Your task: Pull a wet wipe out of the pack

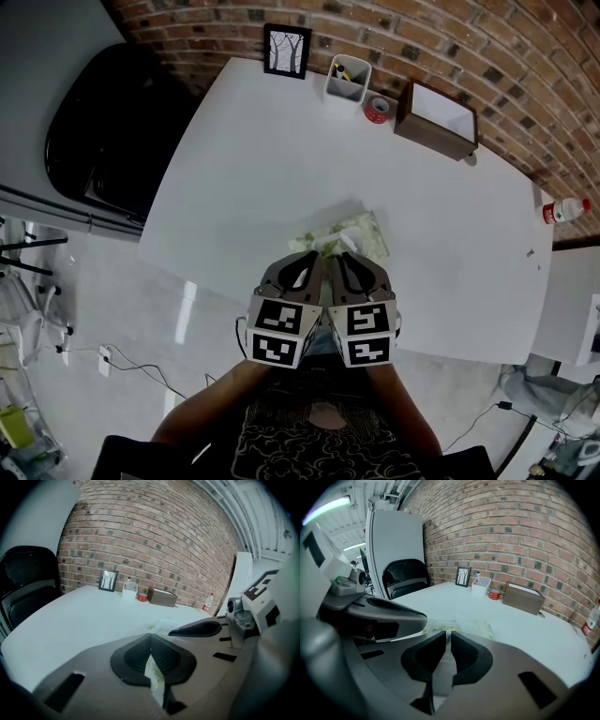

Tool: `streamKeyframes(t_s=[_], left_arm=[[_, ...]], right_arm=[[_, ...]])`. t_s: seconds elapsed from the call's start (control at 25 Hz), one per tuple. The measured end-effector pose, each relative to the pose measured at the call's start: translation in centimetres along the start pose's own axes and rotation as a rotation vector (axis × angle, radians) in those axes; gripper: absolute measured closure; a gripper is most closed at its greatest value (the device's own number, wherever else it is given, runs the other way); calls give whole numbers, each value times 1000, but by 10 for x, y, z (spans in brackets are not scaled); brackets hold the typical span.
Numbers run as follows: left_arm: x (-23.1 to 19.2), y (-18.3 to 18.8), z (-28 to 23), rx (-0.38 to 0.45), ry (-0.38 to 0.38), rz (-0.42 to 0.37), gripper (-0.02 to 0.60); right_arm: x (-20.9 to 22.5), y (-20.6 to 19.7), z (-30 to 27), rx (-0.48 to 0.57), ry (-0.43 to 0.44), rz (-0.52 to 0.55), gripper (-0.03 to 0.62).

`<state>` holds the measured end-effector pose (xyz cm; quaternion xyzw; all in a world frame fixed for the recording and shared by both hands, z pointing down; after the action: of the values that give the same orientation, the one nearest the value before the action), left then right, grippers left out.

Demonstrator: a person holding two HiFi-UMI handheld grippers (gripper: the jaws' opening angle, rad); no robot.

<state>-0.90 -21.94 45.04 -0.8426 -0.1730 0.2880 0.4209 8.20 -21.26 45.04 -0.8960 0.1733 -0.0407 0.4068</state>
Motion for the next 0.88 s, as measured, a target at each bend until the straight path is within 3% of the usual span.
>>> streamKeyframes(t_s=[0.88], left_arm=[[4,3,11,21,8,2,569]], right_arm=[[7,10,11,69,-14,-22,577]])
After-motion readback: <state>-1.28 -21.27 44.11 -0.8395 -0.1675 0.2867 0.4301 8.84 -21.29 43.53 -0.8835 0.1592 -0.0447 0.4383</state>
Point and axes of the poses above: the fingertips, and each gripper's own axes: z backward along the fingers, x to its right, y out of its top, the point moved 6 cm from there along z, backward along the fingers, and after that the axes turned 6 degrees about -y, right-handed, at the moved point
